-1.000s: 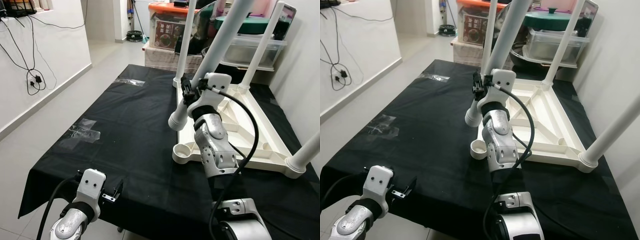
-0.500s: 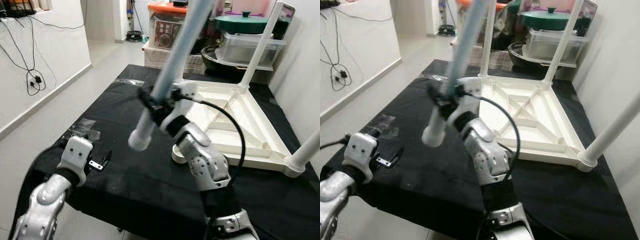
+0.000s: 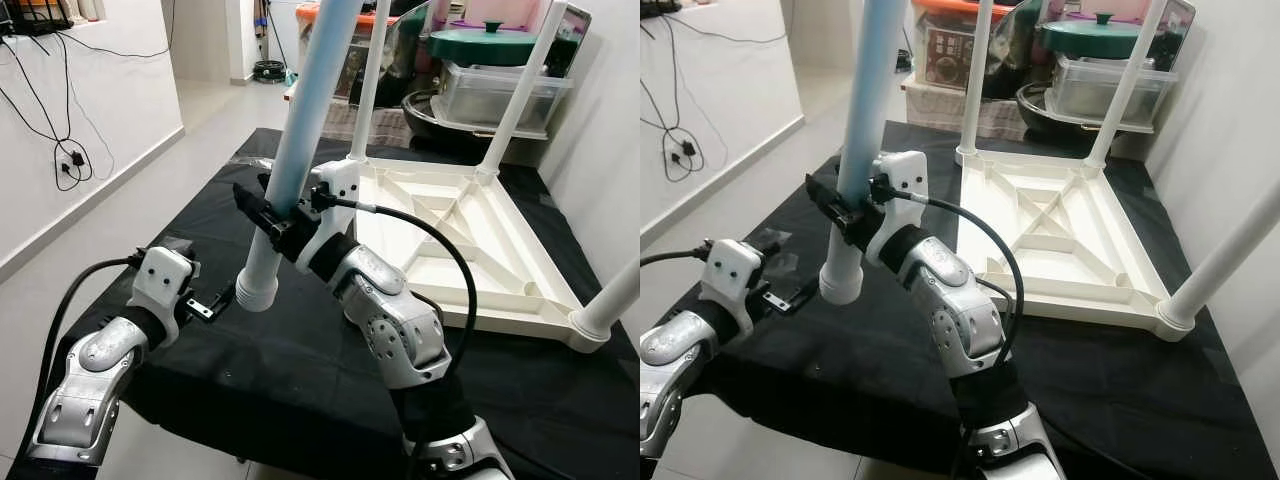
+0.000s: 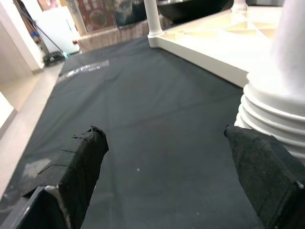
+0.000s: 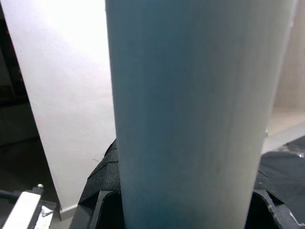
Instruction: Building children table
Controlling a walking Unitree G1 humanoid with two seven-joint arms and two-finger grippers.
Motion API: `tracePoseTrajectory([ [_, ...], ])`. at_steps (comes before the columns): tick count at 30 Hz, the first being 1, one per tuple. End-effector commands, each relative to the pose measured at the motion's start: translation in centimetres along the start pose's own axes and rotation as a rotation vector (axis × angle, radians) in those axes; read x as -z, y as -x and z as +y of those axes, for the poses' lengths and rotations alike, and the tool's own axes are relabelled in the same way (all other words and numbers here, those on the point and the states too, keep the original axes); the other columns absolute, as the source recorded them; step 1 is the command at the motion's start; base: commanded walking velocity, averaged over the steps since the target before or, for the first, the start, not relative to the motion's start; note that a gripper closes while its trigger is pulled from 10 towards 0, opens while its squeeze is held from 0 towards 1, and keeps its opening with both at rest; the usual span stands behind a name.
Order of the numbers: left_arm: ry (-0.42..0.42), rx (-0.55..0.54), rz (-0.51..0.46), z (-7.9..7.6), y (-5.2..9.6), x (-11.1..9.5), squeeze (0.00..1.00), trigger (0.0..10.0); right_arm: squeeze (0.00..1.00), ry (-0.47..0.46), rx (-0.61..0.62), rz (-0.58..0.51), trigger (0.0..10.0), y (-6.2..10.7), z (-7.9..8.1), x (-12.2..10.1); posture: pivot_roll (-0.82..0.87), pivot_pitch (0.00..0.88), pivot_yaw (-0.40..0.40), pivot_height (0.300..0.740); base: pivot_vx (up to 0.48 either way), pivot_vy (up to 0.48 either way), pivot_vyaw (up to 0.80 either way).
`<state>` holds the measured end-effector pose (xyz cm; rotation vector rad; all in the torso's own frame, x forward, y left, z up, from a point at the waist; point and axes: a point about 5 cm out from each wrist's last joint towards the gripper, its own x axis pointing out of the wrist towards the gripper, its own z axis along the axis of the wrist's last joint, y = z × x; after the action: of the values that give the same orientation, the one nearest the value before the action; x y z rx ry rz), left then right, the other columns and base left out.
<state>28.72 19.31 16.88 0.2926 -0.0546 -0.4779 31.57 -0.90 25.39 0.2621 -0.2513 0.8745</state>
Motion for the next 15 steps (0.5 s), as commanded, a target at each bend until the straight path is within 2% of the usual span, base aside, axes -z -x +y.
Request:
tracePoseTrajectory([
  [1,0.030,0.139,-0.028,-2.3,-0.5,-0.3,0.00,10.0,0.00,-0.008,-0.099,-0.065,10.0,-2.2,2.7,-0.9,0.06,0.000,-0.040,0.740,0.000,0.000,0.00],
  [8,0.038,0.144,-0.031,-2.6,-0.4,-0.2,0.00,10.0,0.00,0.018,-0.093,-0.065,10.0,-2.6,2.6,-0.9,0.07,0.000,-0.046,0.740,0.000,0.000,0.00],
  [11,0.057,0.139,-0.032,-3.2,-0.1,-0.1,0.00,10.0,0.00,0.065,-0.065,-0.071,10.0,-3.4,2.1,-1.0,0.08,0.000,-0.053,0.740,0.000,0.000,0.00],
  [15,0.062,0.148,-0.036,-3.3,-0.3,-0.2,0.00,10.0,0.00,0.067,-0.067,-0.074,10.0,-3.5,2.3,-1.0,0.08,0.000,-0.052,0.740,0.000,0.000,0.00],
])
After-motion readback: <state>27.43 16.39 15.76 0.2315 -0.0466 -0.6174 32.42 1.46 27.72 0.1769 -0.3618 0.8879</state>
